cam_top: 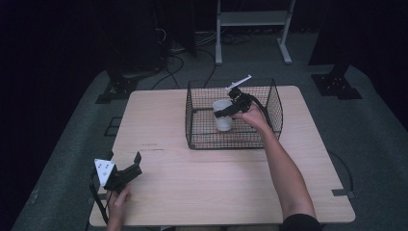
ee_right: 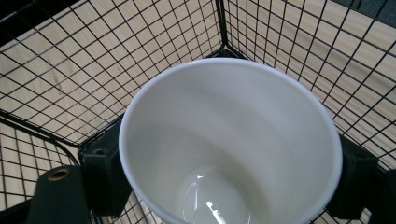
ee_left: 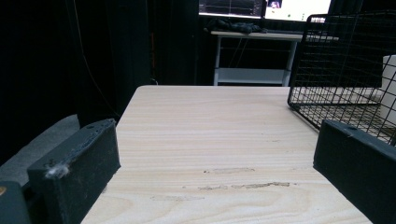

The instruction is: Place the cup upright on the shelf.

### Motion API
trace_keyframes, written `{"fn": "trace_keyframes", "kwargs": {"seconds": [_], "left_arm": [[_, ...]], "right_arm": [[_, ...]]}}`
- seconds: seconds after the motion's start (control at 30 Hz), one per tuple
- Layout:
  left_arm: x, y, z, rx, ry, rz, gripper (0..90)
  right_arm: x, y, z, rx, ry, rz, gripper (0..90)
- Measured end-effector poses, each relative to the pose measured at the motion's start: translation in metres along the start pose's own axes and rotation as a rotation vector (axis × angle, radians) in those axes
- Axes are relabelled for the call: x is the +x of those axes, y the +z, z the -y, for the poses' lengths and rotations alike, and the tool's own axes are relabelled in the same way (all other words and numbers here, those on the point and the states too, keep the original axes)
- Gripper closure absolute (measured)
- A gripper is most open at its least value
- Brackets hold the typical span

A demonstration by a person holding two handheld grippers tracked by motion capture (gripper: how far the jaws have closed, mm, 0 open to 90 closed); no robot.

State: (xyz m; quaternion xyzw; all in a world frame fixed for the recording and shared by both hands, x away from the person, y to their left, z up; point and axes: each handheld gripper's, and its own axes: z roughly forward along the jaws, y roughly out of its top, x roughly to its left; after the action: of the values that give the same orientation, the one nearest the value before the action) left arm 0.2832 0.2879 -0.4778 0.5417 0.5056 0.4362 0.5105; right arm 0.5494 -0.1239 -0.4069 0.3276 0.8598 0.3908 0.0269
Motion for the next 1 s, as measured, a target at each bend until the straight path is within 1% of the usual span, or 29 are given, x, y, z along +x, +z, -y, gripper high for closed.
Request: {"fn": "trace_keyframes", "kwargs": {"seconds": [0.33,0.53,0.6,0.8,0.9,1.0], "left_arm": [[0.000,0.000,0.000,0.000,0.000,0.000,0.0],[0.000,0.000,0.000,0.000,0.001,0.000,0.0],[0.000,0.000,0.000,0.000,0.000,0.000,0.0],[0.000,0.000,0.000,0.001,0.002,-0.001,0.0],[0.000,0.000,0.000,0.001,0.002,-0.001,0.0],[0.000,0.000,0.000,0.001,0.002,-0.002,0.0]], "right_arm": [[0.004,0.003,-0.002,0.029,-0.013,0.015,18.1],[0.005,0.002,-0.002,0.031,-0.017,0.014,17.2],[0.006,0.000,-0.002,0.024,-0.019,0.011,16.6],[0.009,-0.002,-0.002,0.030,-0.032,0.019,16.3],[0.009,-0.003,-0.001,0.025,-0.029,0.014,16.1],[0.010,-0.002,0.000,0.022,-0.036,0.016,16.0]]}}
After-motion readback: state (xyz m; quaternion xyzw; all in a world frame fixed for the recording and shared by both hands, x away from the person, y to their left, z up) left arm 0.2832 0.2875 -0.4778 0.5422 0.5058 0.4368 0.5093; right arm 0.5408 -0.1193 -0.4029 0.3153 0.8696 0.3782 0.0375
